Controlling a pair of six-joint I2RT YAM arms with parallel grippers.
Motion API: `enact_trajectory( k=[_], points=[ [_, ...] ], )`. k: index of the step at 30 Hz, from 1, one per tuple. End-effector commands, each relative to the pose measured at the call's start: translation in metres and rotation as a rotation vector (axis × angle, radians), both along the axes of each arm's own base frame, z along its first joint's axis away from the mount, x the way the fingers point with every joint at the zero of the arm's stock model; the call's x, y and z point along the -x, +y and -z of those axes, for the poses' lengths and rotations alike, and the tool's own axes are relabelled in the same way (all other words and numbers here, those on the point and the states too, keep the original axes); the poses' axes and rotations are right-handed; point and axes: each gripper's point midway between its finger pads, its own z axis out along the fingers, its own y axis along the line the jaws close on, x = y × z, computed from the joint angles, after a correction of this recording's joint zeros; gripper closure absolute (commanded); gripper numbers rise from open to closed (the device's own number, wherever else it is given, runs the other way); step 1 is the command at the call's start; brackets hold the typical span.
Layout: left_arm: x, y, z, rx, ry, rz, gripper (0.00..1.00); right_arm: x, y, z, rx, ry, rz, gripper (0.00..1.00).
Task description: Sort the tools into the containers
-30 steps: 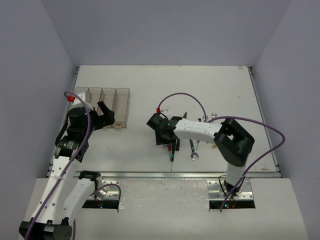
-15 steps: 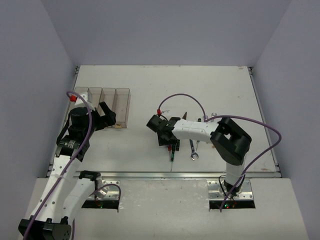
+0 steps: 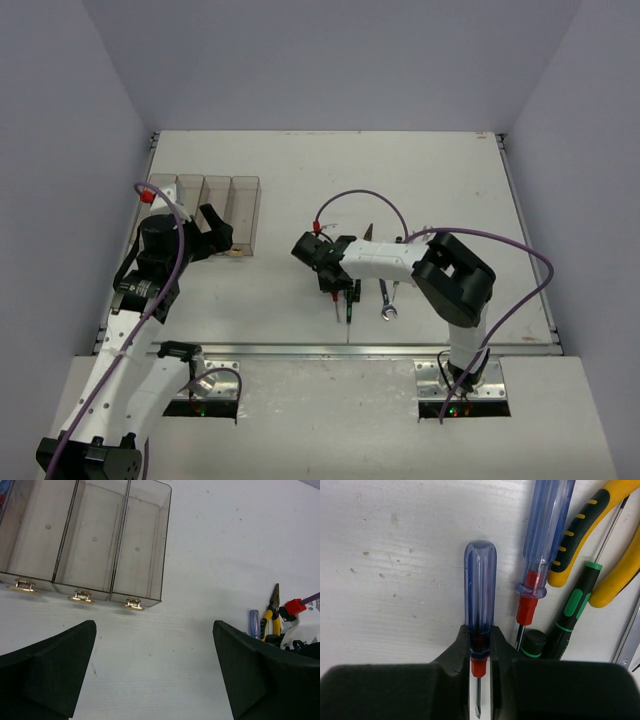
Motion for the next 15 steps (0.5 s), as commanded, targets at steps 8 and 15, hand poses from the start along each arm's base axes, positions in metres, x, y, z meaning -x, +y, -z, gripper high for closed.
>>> enact_trajectory(
  k=[8, 15],
  points=[
    [0.01, -0.102, -0.043, 0.395, -0.15, 0.476, 0.0, -0.006, 0.056, -0.092, -0.361, -0.112, -0.128, 1.0],
    [0.029, -0.143, -0.071, 0.685, -0.305, 0.713, 0.01, 0.01, 0.096, -0.168, -0.696, -0.205, -0.348, 1.0]
  ],
)
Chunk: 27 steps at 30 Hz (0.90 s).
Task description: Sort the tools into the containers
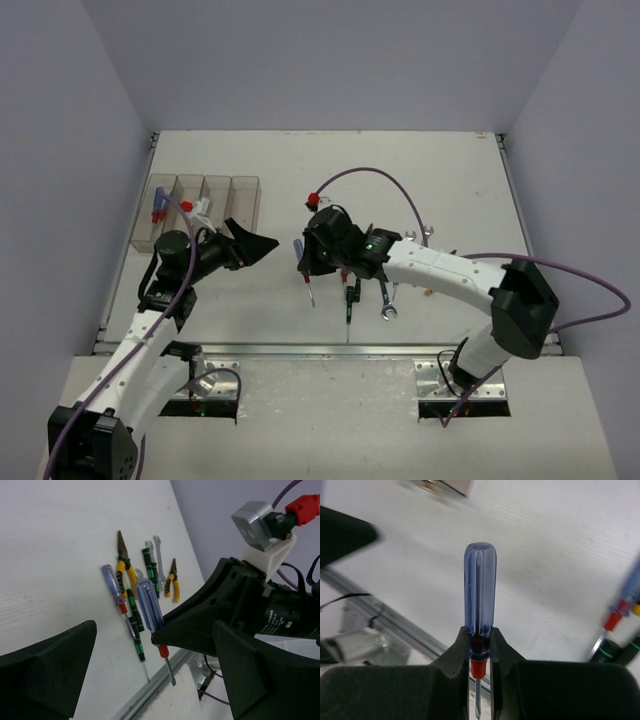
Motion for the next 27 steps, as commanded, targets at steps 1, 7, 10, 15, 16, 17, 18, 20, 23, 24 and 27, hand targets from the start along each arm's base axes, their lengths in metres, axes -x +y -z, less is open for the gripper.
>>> enact_trajectory(
  k=[1, 7, 10, 15, 16, 17, 18, 20, 23, 24, 27],
  points=[
    [0.017, -0.028, -0.078, 0.201, -0.237, 0.175, 0.02, 0.009, 0.028, -0.048, -0.226, -0.107, -0.148, 1.0],
    [0.012, -0.038, -0.076, 0.218, -0.212, 0.197, 0.08, 0.022, 0.042, -0.094, -0.424, -0.184, -0.239, 1.0],
    [0.011, -0.042, -0.068, 0.218, -0.186, 0.197, 0.17, 0.023, 0.043, -0.106, -0.45, -0.205, -0.253, 1.0],
    [0.01, -0.046, -0.057, 0.211, -0.154, 0.19, 0.31, 0.025, 0.044, -0.121, -0.485, -0.239, -0.267, 1.0],
    [0.009, -0.046, -0.057, 0.208, -0.154, 0.189, 0.36, 0.025, 0.043, -0.122, -0.487, -0.242, -0.268, 1.0],
    [0.009, -0.047, -0.057, 0.205, -0.154, 0.188, 0.41, 0.025, 0.043, -0.122, -0.489, -0.245, -0.27, 1.0],
    [0.009, -0.048, -0.057, 0.203, -0.151, 0.189, 0.46, 0.025, 0.044, -0.123, -0.493, -0.249, -0.275, 1.0],
    [0.009, -0.05, -0.059, 0.202, -0.153, 0.193, 0.48, 0.026, 0.044, -0.125, -0.499, -0.258, -0.281, 1.0],
    [0.009, -0.057, -0.058, 0.196, -0.142, 0.211, 0.5, 0.025, 0.045, -0.13, -0.512, -0.275, -0.286, 1.0],
    [0.009, -0.062, -0.058, 0.192, -0.142, 0.225, 0.56, 0.024, 0.046, -0.132, -0.509, -0.281, -0.288, 1.0],
    [0.009, -0.07, -0.06, 0.179, -0.138, 0.242, 0.94, 0.017, 0.045, -0.13, -0.487, -0.302, -0.271, 1.0]
  ],
)
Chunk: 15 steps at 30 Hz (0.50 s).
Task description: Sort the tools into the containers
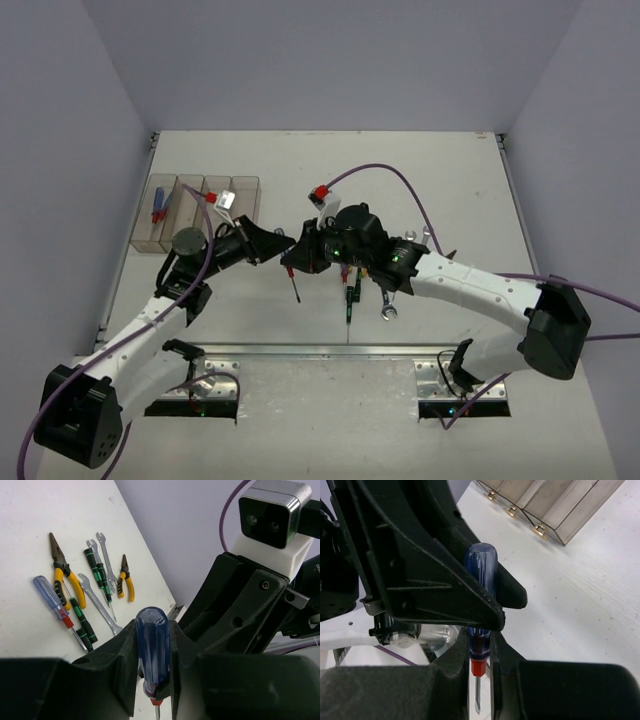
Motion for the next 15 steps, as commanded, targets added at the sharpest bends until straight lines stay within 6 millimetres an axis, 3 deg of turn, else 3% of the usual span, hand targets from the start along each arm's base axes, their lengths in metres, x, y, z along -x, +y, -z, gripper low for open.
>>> enact_trajectory(
  k=[1, 2, 3, 5, 6, 9, 12, 15],
  points=[
    [-0.005, -0.01, -0.028, -0.009, -0.091, 0.015, 1.0, -0.01, 0.004, -0.031, -0.062, -0.106, 0.014, 0.99],
    [-0.01, -0.009, -0.028, -0.023, -0.087, -0.005, 1.0, -0.011, 0.002, -0.029, -0.052, -0.112, 0.024, 0.94],
    [-0.02, -0.005, -0.027, -0.069, -0.079, -0.047, 1.0, -0.014, -0.002, -0.026, -0.034, -0.118, 0.038, 0.77],
    [-0.041, 0.007, -0.025, -0.205, -0.055, -0.142, 1.0, -0.02, -0.017, -0.011, 0.047, -0.115, 0.102, 0.25],
    [-0.059, 0.022, -0.022, -0.281, -0.042, -0.251, 1.0, -0.025, -0.026, -0.005, 0.083, -0.113, 0.146, 0.06],
    [-0.093, 0.061, -0.018, -0.561, 0.032, -0.43, 1.0, -0.033, -0.073, 0.028, 0.244, -0.08, 0.279, 0.01],
    [-0.121, 0.123, -0.009, -0.895, 0.112, -0.673, 1.0, -0.034, -0.118, 0.053, 0.331, -0.052, 0.371, 0.01],
    [-0.148, 0.171, -0.027, -1.112, 0.073, -0.867, 1.0, -0.039, -0.151, 0.052, 0.322, -0.046, 0.428, 0.01]
  ],
)
